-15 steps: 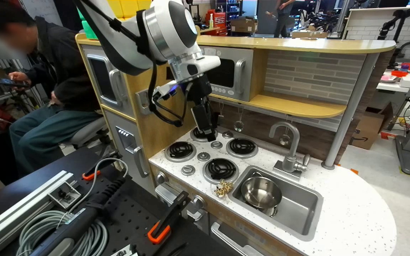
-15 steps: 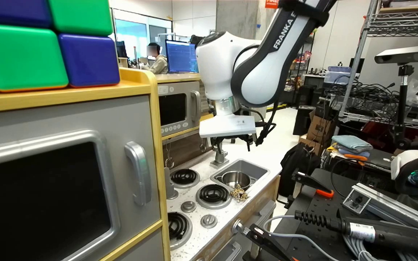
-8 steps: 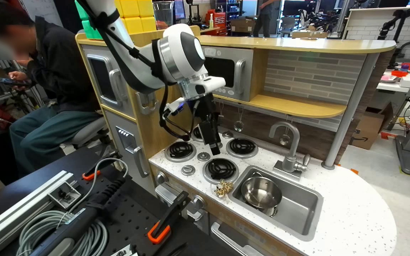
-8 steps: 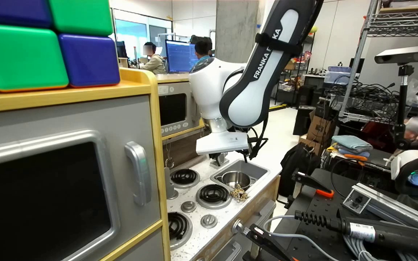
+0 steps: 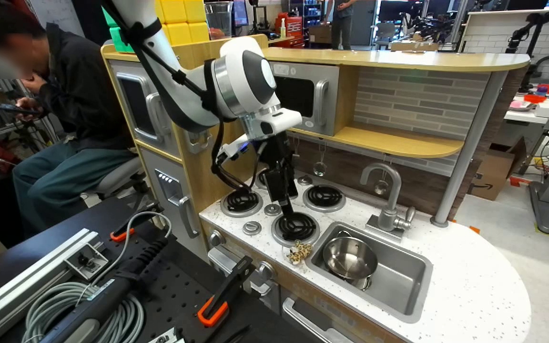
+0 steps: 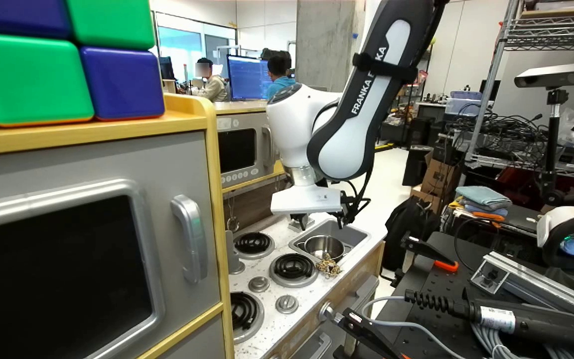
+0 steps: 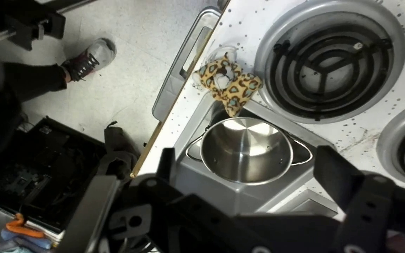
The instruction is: Put the stuffed animal in the pot
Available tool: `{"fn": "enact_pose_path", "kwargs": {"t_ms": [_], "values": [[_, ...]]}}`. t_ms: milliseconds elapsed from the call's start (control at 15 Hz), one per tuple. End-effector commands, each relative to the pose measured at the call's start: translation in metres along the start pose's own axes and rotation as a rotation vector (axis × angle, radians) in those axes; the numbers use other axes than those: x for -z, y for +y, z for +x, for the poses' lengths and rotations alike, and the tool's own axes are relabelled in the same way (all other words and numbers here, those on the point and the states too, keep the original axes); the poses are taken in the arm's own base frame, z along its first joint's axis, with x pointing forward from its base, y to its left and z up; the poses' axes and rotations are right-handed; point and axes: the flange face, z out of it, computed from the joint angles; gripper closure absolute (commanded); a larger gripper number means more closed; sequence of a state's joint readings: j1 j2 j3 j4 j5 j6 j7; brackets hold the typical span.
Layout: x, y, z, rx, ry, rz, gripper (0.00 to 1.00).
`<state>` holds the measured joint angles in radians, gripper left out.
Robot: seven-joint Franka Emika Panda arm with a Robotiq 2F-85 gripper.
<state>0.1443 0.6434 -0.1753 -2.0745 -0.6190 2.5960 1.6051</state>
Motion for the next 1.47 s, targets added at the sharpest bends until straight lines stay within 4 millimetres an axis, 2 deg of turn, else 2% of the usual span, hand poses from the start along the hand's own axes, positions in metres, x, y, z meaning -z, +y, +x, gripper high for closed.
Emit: {"fn": "enact_pose_path", "kwargs": {"t_ms": [0, 133, 267, 400, 600, 667, 800, 933, 1067, 1400], "values": [[-0.033, 0.017, -0.004, -0.192, -0.007, 0.051, 0.0], [-0.048, 0.028, -0.004, -0.244, -0.066, 0.096, 0.0], [-0.059, 0.041, -0.006, -0.08, -0.122, 0.029, 0.0], [-0.063, 0.051, 0.002, 0.05, -0.103, 0.031, 0.0], [-0.069, 0.063, 0.033, 0.217, -0.051, 0.03, 0.0], [-0.075, 0.058, 0.017, 0.126, -0.075, 0.023, 0.0], [-0.077, 0.063, 0.027, 0.12, -0.076, 0.013, 0.0], [-0.075, 0.059, 0.021, 0.127, -0.077, 0.015, 0.0], [-0.079, 0.048, 0.009, -0.026, -0.136, 0.078, 0.0], [-0.098, 0.03, -0.003, -0.282, -0.209, 0.193, 0.0]]}}
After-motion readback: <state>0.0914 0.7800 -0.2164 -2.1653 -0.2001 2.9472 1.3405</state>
